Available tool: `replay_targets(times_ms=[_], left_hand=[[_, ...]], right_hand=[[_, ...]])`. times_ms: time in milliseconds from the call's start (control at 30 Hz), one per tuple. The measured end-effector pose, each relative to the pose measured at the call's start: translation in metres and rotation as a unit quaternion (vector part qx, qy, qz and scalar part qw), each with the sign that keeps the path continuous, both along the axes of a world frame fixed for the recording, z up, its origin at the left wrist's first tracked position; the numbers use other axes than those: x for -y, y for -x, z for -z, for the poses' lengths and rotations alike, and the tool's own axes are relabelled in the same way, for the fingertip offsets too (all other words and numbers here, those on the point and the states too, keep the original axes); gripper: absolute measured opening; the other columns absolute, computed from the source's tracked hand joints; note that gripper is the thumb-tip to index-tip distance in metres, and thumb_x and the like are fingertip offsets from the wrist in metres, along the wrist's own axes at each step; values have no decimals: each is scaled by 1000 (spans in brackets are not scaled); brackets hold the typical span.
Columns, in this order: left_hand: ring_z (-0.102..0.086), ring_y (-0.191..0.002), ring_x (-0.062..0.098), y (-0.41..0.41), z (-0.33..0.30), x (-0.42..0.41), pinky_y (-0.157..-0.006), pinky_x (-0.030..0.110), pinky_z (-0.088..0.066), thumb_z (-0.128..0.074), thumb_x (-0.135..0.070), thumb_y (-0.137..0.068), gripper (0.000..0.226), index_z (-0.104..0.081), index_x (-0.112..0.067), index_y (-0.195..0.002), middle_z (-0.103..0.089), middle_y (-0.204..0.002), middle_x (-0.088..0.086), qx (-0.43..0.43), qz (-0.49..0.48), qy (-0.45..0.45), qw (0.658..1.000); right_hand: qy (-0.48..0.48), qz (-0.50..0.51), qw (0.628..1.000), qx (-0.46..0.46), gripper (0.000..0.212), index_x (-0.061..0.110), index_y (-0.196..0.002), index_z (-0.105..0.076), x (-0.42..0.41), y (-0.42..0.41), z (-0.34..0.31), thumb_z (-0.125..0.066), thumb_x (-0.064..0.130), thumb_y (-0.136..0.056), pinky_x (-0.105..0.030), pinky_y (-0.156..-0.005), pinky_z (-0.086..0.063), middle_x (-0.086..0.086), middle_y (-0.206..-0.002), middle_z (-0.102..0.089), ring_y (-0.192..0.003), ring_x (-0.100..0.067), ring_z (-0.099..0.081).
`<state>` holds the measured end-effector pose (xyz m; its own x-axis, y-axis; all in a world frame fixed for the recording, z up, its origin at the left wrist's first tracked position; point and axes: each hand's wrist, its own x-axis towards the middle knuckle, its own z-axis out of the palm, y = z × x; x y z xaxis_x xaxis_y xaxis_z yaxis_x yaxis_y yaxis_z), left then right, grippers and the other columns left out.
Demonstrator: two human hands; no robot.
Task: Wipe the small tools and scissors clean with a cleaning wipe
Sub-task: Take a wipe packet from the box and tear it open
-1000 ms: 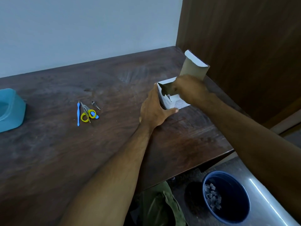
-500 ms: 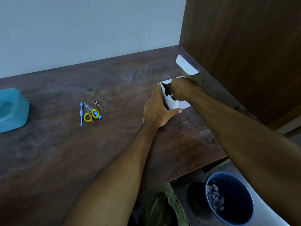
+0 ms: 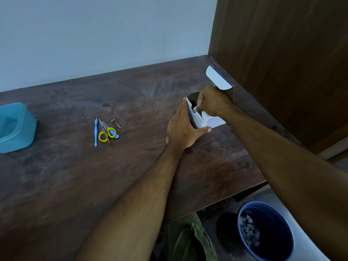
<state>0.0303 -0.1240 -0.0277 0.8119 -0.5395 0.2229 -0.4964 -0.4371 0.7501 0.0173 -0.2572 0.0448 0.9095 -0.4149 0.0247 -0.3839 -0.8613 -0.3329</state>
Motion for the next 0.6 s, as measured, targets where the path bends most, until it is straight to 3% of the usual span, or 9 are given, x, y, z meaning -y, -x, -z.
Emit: replay_targets(times_ms=[133,267,367,433,533,600], left_hand=[[-48,-127,10,2,-4,-2,-103,30,-39,-85,-55,-57,111,-25,-26,-146,-48,-142,-9,-15,-1,17,1000],[-46,-129,13,3,-5,-4,-107,39,-41,-83,-61,-54,116,-24,-26,-146,-45,-144,-7,-36,12,2,999],[-49,-119,9,3,-8,-11,-97,38,-47,-86,-55,-50,105,-31,-25,-135,-48,-131,-11,-53,30,14,998],[-45,-125,11,0,-7,-18,-103,36,-42,-86,-41,-58,100,-32,-20,-138,-44,-135,-4,-66,41,44,996],[-49,-122,12,3,-5,-50,-104,35,-40,-73,-12,-75,68,-42,-8,-135,-53,-133,7,-50,41,70,995],[-57,-114,17,12,-5,-85,-100,36,-45,-62,1,-82,45,-54,-6,-126,-62,-123,8,-57,-17,65,996]], right_hand=[[12,-7,992,127,9,22,-80,-62,-10,10,-24,-69,21,-84,-35,-75,-53,4,-79,-62,-79,-16,-62],[-36,8,971,238,13,17,-103,-65,-33,24,-39,-63,20,-90,-23,-73,-47,13,-84,-56,-77,-4,-55],[-206,29,935,289,14,16,-101,-66,-54,37,-38,-65,14,-88,-24,-67,-52,11,-79,-60,-73,-9,-64],[-327,52,897,292,11,12,-98,-65,-66,42,-31,-66,9,-87,-27,-61,-58,3,-81,-65,-77,-15,-69],[-457,89,837,288,12,8,-99,-63,-90,48,-14,-65,4,-88,-20,-54,-54,-4,-83,-66,-78,-15,-69],[-516,101,804,277,12,6,-100,-62,-112,49,-1,-64,4,-88,-19,-54,-54,-6,-85,-65,-74,-13,-67]])
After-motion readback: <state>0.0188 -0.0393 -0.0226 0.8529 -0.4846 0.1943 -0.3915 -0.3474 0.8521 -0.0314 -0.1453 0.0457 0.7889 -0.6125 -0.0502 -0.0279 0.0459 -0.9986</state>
